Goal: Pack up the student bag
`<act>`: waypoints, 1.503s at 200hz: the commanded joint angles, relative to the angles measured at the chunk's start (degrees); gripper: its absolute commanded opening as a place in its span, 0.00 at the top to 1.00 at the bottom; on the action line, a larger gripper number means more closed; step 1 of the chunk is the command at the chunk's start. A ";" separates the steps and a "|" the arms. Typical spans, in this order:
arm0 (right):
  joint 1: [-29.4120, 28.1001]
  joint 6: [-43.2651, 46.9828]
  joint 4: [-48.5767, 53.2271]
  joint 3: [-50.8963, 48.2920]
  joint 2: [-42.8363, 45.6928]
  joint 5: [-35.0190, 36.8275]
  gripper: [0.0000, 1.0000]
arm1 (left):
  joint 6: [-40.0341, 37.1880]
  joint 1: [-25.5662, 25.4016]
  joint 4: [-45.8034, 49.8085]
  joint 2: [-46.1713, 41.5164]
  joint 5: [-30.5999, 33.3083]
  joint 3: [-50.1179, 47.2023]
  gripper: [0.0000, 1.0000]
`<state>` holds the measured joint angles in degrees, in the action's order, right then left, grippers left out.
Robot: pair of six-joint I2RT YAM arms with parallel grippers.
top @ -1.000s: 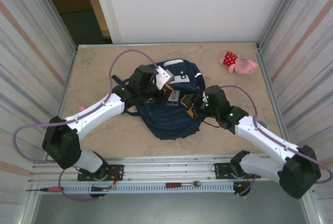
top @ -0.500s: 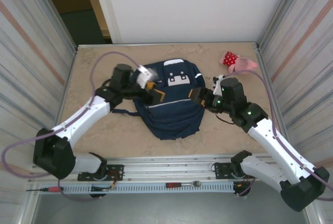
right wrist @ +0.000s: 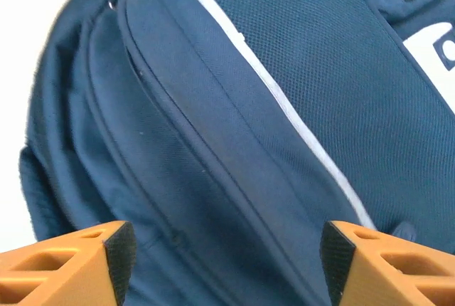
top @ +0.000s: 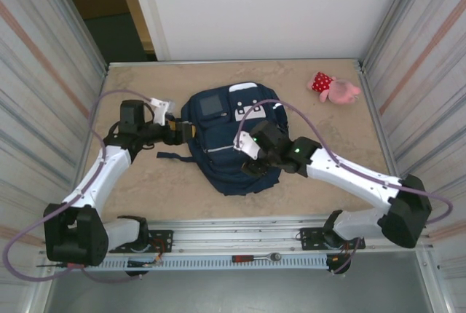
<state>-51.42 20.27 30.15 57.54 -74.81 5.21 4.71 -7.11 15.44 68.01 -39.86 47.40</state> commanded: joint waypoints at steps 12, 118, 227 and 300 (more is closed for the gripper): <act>-0.26 15.59 -6.47 -0.39 -5.15 3.16 0.33 | -7.11 0.13 1.91 -2.34 -0.52 -2.31 0.18; 6.96 21.95 -0.06 4.95 -5.68 -8.36 1.00 | -41.30 -5.21 10.91 0.91 -4.45 -0.31 0.25; 12.48 18.66 -0.30 7.32 -5.53 -19.31 1.00 | -61.65 -13.05 15.22 19.78 -3.47 8.67 0.34; 14.42 13.47 -1.72 8.05 -7.28 -19.88 1.00 | -50.03 -14.74 10.04 18.86 -2.85 7.07 0.78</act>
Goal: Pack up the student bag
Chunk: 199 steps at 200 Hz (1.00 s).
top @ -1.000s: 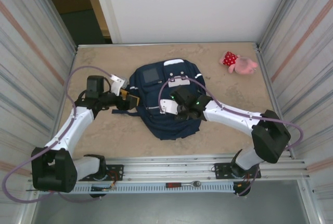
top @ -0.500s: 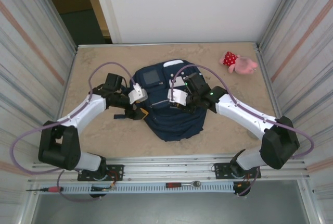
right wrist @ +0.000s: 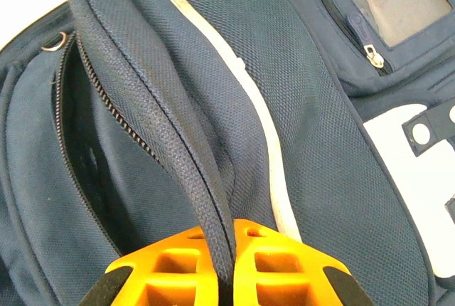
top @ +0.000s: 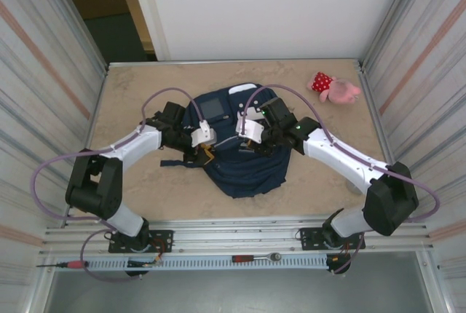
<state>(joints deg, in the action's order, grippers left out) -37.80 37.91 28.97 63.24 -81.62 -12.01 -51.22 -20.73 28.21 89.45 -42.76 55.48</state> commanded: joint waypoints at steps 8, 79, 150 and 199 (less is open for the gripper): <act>0.90 -5.10 -1.07 2.28 -0.60 -2.27 1.00 | 7.41 -1.62 -3.02 -3.40 0.68 -1.74 0.82; 1.26 -15.76 -2.57 0.22 -1.12 4.54 1.00 | 22.04 -5.98 -3.76 -12.12 9.09 -7.40 1.00; 1.07 -63.35 6.54 -4.06 16.16 -8.14 0.44 | 29.97 -6.56 -5.61 -13.04 15.76 -8.92 1.00; -1.91 -108.63 -10.55 -22.09 29.41 -7.32 0.41 | 31.09 -7.65 -6.38 -13.42 16.22 -9.34 1.00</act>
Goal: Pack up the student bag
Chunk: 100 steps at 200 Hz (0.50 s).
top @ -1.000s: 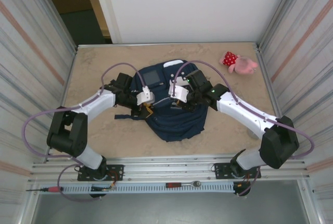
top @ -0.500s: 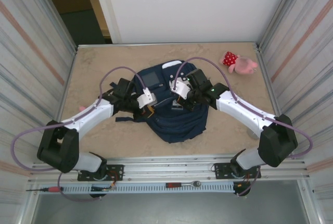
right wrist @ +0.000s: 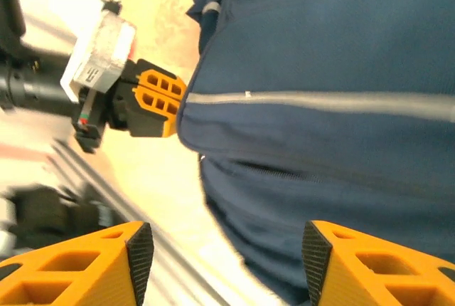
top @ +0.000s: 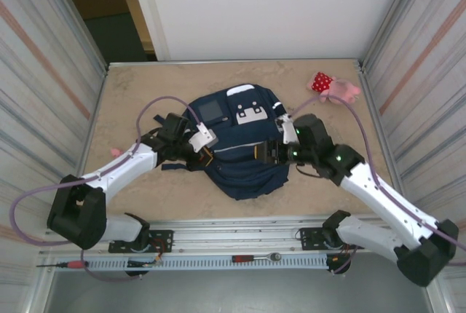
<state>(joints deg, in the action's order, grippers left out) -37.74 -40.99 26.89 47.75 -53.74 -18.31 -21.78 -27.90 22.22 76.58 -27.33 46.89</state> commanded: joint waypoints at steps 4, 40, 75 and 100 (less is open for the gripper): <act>-2.62 -31.69 -9.85 -7.23 1.54 -0.70 0.41 | 1.59 -0.51 -0.42 -0.45 0.90 -0.75 1.00; -5.97 -39.65 -21.53 -9.16 -4.03 1.26 0.42 | 1.78 -1.01 -0.51 -0.36 1.15 -0.74 1.00; -7.07 -47.45 -33.47 -13.05 -9.36 4.51 0.41 | 2.44 -1.49 -1.10 -0.81 1.35 -1.24 1.00; -8.05 -50.08 -36.60 -13.96 -12.01 6.79 0.38 | 2.42 -1.72 -1.38 -1.16 1.27 -1.59 1.00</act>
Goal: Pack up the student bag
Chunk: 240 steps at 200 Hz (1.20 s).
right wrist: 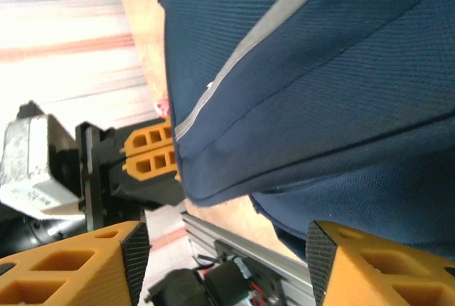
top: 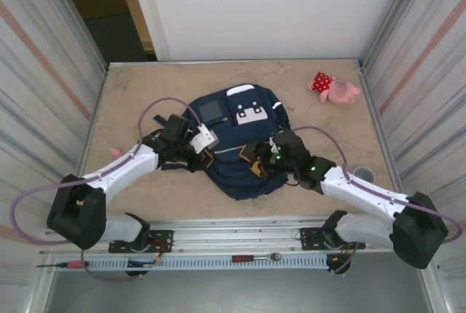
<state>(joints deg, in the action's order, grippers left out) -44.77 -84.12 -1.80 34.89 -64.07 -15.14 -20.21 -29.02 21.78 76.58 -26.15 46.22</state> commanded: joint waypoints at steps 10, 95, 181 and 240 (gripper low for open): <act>-1.37 -7.97 -9.07 -1.55 -2.32 4.72 0.38 | 0.85 -0.60 -0.95 -1.30 0.27 -1.03 1.00; -2.95 -11.31 -19.15 -3.35 -9.65 10.23 0.66 | 1.22 -1.47 -0.94 -1.84 -0.63 -1.08 1.00; -1.98 -6.12 -19.94 2.24 -15.19 11.94 1.00 | 5.97 -5.87 -0.64 -3.94 -1.97 -3.02 0.97; -1.61 -4.39 -21.18 5.99 -19.23 10.04 1.00 | 14.58 -8.69 -8.16 -6.79 -0.10 -7.12 0.88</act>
<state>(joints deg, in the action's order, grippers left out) -46.85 -90.96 -21.52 38.50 -82.13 -6.24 -10.68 -36.18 18.11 72.79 -23.79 41.69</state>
